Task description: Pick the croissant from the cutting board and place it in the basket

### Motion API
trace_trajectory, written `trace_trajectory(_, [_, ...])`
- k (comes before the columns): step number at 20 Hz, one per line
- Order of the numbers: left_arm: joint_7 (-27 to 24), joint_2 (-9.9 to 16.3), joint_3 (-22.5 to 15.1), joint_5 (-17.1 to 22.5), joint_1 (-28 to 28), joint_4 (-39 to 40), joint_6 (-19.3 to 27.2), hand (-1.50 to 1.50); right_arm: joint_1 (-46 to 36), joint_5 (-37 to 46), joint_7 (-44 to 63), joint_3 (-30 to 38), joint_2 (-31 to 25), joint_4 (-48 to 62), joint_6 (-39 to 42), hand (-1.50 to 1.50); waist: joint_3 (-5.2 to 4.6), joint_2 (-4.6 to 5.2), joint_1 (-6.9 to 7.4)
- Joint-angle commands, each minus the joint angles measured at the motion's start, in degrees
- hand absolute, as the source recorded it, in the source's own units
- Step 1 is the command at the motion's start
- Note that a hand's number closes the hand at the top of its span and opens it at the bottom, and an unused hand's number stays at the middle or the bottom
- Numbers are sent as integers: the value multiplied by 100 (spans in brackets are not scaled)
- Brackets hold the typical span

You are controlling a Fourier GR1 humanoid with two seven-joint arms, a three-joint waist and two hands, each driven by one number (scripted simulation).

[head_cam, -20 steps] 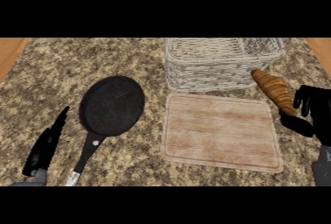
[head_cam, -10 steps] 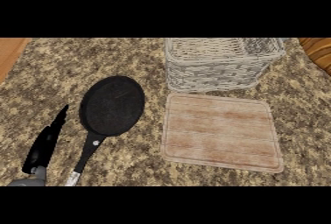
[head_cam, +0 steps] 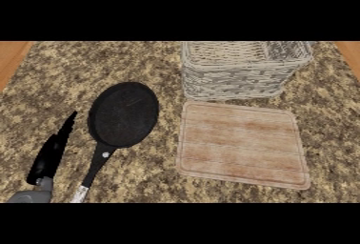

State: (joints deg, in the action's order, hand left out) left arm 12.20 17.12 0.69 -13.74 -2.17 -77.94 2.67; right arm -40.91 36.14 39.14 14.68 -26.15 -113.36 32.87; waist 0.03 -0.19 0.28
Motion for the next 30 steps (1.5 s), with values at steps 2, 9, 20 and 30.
trace_trajectory(2, [-94,-172,-66,-139,89,3,76,0,-787,-122,492,-316,234,641,4,150,-8,16,24])
trace_trajectory(9, [287,-165,13,-129,-42,-205,-101,0,-1156,-84,357,-670,553,1371,-307,150,-5,17,12])
trace_trajectory(20, [-86,-112,254,-172,-119,128,-105,0,-1663,967,-267,-1242,969,3641,-1587,150,-6,43,49])
trace_trajectory(30, [-119,-229,196,-269,80,93,-174,0,-2254,1240,-621,-1046,1291,5324,-2474,-150,-6,43,65])
